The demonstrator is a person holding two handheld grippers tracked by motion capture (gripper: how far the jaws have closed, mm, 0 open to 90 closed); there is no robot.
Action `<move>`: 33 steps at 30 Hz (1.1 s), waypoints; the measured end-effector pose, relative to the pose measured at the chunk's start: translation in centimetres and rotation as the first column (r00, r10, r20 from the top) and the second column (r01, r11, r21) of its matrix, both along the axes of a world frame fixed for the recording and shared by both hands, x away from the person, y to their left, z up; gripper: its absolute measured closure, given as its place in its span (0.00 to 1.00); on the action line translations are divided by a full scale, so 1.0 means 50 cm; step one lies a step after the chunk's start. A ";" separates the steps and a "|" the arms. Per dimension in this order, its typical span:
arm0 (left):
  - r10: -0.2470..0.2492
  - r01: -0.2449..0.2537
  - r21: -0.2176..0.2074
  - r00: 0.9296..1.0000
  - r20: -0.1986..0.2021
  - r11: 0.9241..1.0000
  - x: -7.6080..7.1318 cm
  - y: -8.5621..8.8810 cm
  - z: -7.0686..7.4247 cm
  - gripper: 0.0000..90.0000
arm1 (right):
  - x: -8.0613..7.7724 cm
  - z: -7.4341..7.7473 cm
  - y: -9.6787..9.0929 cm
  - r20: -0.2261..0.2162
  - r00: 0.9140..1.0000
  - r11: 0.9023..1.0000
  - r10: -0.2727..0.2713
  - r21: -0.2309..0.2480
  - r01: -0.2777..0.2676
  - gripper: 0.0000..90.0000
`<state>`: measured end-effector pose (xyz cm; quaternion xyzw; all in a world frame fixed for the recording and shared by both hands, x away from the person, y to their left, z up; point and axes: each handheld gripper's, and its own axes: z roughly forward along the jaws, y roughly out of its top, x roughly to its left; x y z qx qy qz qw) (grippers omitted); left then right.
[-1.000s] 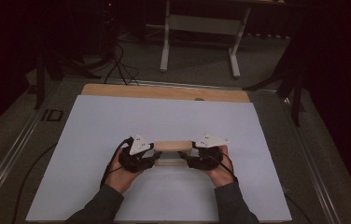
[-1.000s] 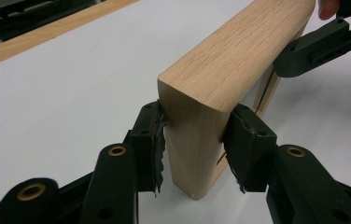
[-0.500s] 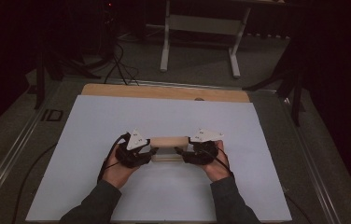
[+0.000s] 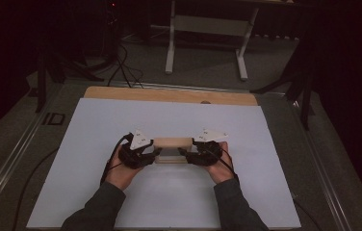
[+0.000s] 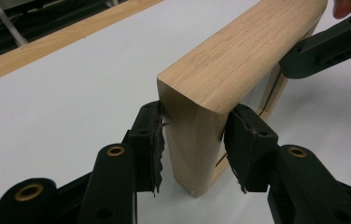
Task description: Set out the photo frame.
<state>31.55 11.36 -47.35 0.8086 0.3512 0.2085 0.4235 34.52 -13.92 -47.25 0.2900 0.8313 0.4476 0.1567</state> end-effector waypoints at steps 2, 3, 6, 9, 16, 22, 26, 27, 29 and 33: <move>0.009 -0.009 -0.002 1.000 -0.001 1.000 0.003 0.001 -0.001 0.64 | 0.004 -0.001 0.002 -0.004 1.000 1.000 -0.006 0.005 0.006 0.49; 0.013 -0.013 -0.003 1.000 0.000 1.000 0.005 0.002 -0.001 0.64 | 0.005 -0.002 0.003 -0.005 1.000 1.000 -0.008 0.007 0.008 0.49; 0.025 -0.025 -0.007 1.000 -0.002 1.000 0.008 0.005 -0.001 0.64 | 0.009 -0.002 0.006 -0.008 1.000 1.000 -0.013 0.009 0.013 0.49; 0.066 -0.067 -0.044 0.998 -0.006 0.997 0.014 0.016 0.002 0.75 | 0.013 -0.006 0.009 -0.013 1.000 1.000 -0.025 0.018 0.025 0.54; 0.035 -0.035 -0.030 0.999 0.008 0.999 0.017 0.013 -0.003 0.73 | 0.015 -0.005 0.013 0.000 1.000 1.000 -0.010 -0.001 0.010 0.53; 0.050 -0.050 -0.016 0.999 -0.011 0.999 0.028 0.011 -0.013 0.67 | 0.018 -0.004 0.009 0.013 1.000 1.000 0.006 -0.023 -0.006 0.55; 0.060 -0.061 -0.021 0.998 -0.021 0.998 0.037 0.014 -0.019 0.61 | 0.024 -0.003 0.003 0.025 1.000 0.999 0.003 -0.041 -0.002 0.56; 0.057 -0.058 -0.024 0.998 -0.025 0.998 0.039 0.014 -0.020 0.60 | 0.025 -0.003 0.001 0.029 1.000 0.999 0.000 -0.043 0.001 0.56; 0.047 -0.047 -0.026 0.999 -0.027 0.999 0.041 0.014 -0.022 0.57 | 0.026 -0.001 -0.004 0.032 0.999 0.999 -0.005 -0.040 0.006 0.57; 0.028 -0.030 -0.041 0.999 -0.034 0.999 0.043 0.012 -0.026 0.55 | 0.027 0.001 -0.004 0.044 0.999 0.999 0.003 -0.050 -0.001 0.58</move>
